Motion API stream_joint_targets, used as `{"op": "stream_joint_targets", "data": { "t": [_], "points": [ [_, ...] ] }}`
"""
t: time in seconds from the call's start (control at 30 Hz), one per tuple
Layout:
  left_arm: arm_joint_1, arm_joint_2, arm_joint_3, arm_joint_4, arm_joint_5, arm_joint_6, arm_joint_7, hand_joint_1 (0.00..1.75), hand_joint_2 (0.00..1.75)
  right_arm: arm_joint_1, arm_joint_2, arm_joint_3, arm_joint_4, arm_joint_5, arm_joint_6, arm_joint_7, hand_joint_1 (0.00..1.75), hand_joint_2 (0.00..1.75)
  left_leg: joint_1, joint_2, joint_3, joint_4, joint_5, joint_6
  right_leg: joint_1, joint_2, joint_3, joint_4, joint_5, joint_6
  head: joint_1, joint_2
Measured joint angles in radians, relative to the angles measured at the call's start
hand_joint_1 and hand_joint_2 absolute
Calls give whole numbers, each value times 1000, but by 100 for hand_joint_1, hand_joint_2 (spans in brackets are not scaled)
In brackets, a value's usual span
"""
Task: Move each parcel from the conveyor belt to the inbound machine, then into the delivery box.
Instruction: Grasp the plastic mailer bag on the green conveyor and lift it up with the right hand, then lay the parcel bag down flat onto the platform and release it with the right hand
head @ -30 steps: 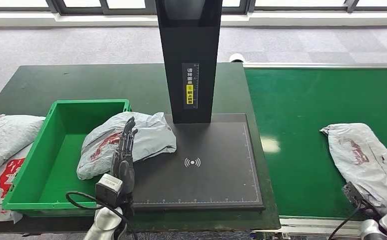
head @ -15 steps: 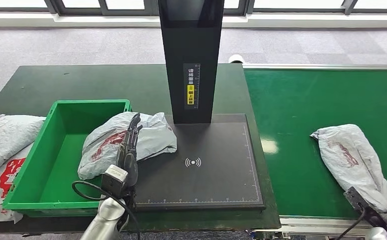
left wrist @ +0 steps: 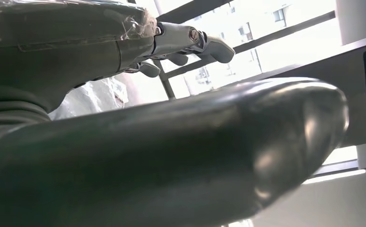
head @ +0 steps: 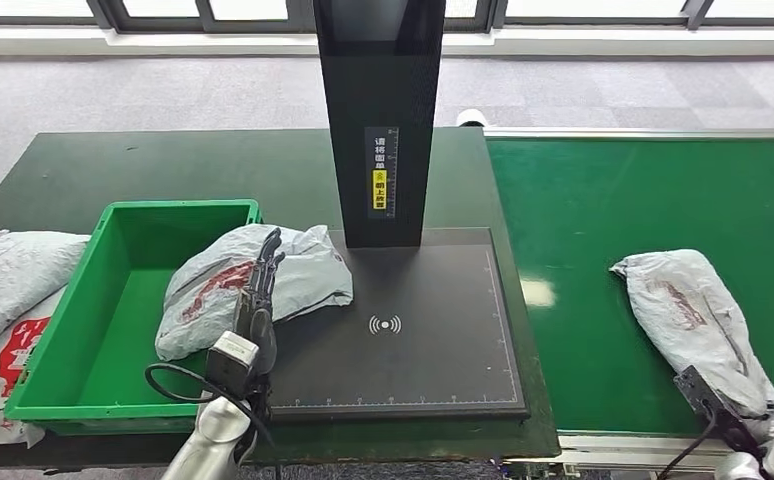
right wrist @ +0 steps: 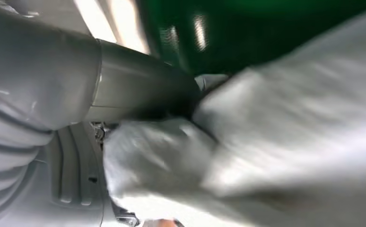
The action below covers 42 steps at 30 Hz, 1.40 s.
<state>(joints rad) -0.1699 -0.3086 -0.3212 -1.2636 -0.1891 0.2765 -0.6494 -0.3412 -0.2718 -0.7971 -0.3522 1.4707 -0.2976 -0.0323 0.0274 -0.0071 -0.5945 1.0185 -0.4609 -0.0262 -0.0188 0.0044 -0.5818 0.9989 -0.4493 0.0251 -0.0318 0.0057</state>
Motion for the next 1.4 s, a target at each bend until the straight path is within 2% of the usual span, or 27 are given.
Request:
{"op": "stream_joint_targets", "data": {
  "t": [0.07,0.17,0.23,0.3,0.43,0.53,0.67,0.8,0.9,1.03,1.13,1.27,1.4],
  "points": [
    [10,0,0,-12,-6,15,5,0,0,-10,16,0,-9,-38,-88,-69,175,175,-1,0,-1,0,1,1,-1,0,-1,1,0,0,0,0],
    [36,0,0,-36,-17,42,10,0,0,-23,68,1,-95,-189,-230,-270,175,175,0,0,1,0,2,1,0,0,-3,2,0,0,0,0],
    [51,-1,0,-51,-20,53,11,0,0,-12,124,16,-217,-324,-267,-383,175,175,0,-1,6,0,3,0,0,-1,-4,2,0,-1,0,0],
    [62,-2,0,-64,-21,58,11,0,0,28,188,62,-376,-436,-269,-426,175,175,0,-4,6,-1,3,0,1,-3,-4,2,-1,-2,0,0],
    [70,-3,0,-80,-24,61,11,0,0,105,281,175,-626,-505,-275,-415,175,175,1,-5,5,-1,3,0,1,-4,-5,2,-2,-3,0,0],
    [74,-3,0,-85,-27,62,9,0,0,132,306,225,-718,-530,-288,-424,175,175,0,-5,4,-1,3,0,0,-5,-5,2,-2,-2,0,0],
    [80,-3,0,-92,-28,62,3,0,0,187,350,297,-841,-562,-321,-501,175,175,0,-5,4,-1,3,0,0,-5,-4,2,-2,-2,0,0],
    [84,-3,1,-102,-23,58,-3,0,0,286,415,456,-1009,-590,-310,-526,175,175,1,-5,4,-1,3,0,1,-5,-5,3,-2,-3,0,0],
    [90,-3,3,-110,-20,58,-5,0,0,332,439,596,-1078,-579,-300,-502,175,175,1,-4,4,-2,3,-1,1,-4,-6,3,-3,-3,0,0],
    [100,-3,9,-122,-19,57,-10,0,0,355,454,727,-1114,-571,-266,-463,175,175,1,-4,4,-2,3,-1,1,-4,-6,3,-3,-3,0,0],
    [110,-3,15,-132,-18,56,-14,0,0,354,460,795,-1107,-600,-168,-423,175,175,1,-4,4,-2,3,-1,1,-4,-5,3,-3,-3,0,0],
    [114,-5,18,-136,-6,51,-17,0,0,324,469,844,-1013,-701,4,-407,175,175,1,-5,4,-1,3,-1,1,-5,-5,2,-3,-3,0,0],
    [115,-8,20,-136,0,48,-18,0,0,291,473,858,-909,-725,42,-410,175,175,1,-5,4,-1,3,-1,1,-5,-5,3,-2,-3,0,0]
  ]
}}
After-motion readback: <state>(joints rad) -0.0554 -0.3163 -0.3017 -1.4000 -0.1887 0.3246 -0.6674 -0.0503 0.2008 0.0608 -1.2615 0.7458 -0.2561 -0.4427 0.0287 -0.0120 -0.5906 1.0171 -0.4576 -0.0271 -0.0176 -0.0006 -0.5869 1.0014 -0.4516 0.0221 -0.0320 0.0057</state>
